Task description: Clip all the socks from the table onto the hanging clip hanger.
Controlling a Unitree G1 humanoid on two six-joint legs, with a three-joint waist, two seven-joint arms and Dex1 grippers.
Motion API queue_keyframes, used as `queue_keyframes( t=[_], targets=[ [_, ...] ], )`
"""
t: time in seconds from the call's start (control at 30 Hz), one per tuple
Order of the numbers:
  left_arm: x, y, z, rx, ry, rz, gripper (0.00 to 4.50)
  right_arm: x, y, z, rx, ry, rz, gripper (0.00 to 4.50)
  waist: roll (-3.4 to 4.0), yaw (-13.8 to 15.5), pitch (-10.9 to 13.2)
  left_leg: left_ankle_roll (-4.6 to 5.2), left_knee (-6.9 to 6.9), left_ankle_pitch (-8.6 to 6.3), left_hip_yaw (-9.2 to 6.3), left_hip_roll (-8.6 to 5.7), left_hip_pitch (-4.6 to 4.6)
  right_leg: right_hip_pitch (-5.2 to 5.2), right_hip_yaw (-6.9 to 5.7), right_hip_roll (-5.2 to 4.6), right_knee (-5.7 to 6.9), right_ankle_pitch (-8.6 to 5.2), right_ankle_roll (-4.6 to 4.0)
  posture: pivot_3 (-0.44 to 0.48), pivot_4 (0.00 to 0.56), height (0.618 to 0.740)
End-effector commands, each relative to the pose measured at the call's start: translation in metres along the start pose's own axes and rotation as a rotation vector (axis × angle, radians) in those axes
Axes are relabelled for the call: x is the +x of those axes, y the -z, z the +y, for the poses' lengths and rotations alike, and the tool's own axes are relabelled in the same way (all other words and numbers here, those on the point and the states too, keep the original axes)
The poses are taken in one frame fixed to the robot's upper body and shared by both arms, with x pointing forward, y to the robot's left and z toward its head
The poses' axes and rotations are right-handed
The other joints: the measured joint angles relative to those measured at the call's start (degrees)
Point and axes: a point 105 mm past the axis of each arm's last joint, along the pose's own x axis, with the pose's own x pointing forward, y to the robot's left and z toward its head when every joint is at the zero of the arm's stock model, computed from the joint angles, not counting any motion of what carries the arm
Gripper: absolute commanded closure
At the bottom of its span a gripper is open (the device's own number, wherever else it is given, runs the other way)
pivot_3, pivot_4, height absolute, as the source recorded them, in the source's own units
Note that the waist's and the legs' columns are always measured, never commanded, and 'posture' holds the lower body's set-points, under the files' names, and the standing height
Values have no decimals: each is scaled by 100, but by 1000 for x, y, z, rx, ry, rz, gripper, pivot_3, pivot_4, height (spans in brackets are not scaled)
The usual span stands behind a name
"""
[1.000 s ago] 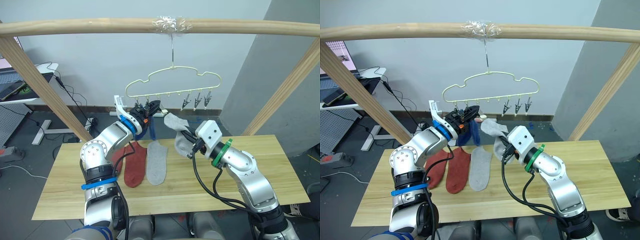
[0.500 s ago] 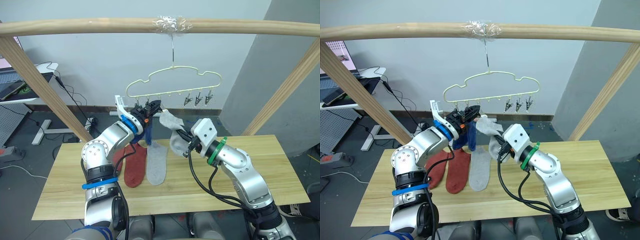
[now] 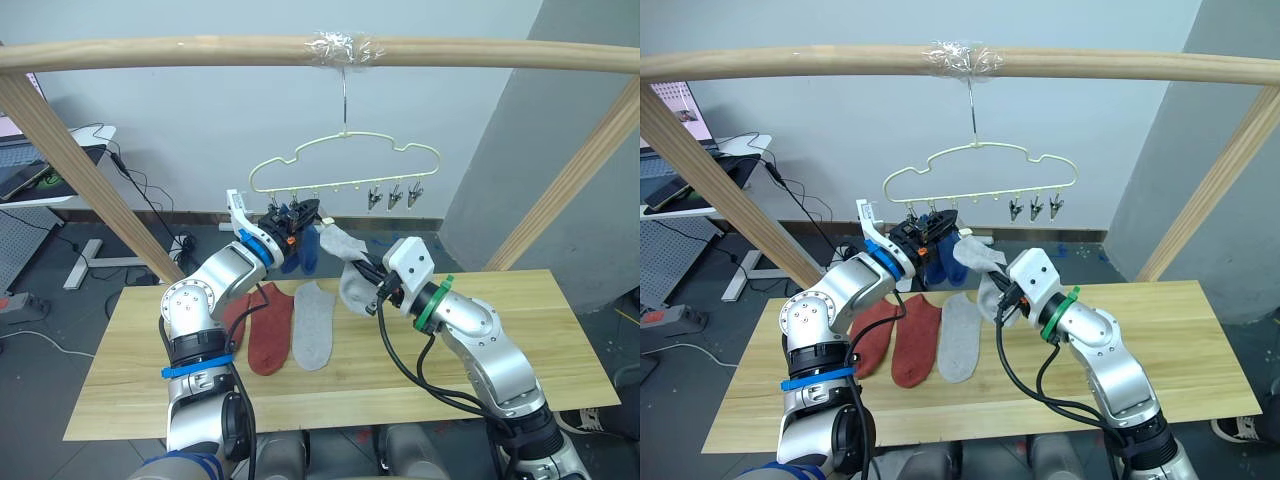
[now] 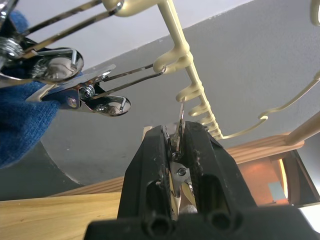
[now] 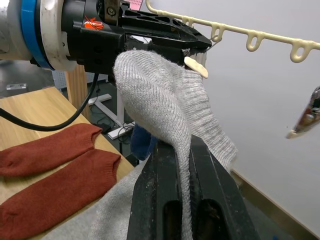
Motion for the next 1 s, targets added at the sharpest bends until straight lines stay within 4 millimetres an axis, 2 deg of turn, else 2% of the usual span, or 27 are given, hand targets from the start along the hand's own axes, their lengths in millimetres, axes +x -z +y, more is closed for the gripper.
queue_keyframes(
  t=[0.03, 0.43, 0.73, 1.0],
  targets=[
    [1, -1, -7, 13, 24, -2, 4319, -2, -12, -3, 6, 17, -46, 4462, 0, 0, 0, 0, 0, 0, 0, 0, 0, 0, 0, 0, -1, 0, 0, -65, 151, 740],
    [3, 2, -8, 18, 27, 10, 4319, 10, -14, -4, 23, 14, -66, 4462, 0, 1, 0, 0, -1, 0, 0, 0, -2, -1, -1, 0, -4, 0, 0, -58, 142, 740],
    [0, -1, -8, 30, 24, 3, 4319, 3, -4, -5, 76, 30, -40, 4462, 0, 2, 0, 0, -3, 0, -2, 0, -5, -2, -2, 0, -6, 0, 0, -51, 133, 740],
    [1, 0, -9, 29, 29, 4, 4319, 4, -6, -8, 95, 44, -47, 4462, 0, 2, 0, 0, -3, 0, -2, 0, -5, -2, -2, 0, -6, 0, 0, -57, 134, 740]
  ],
)
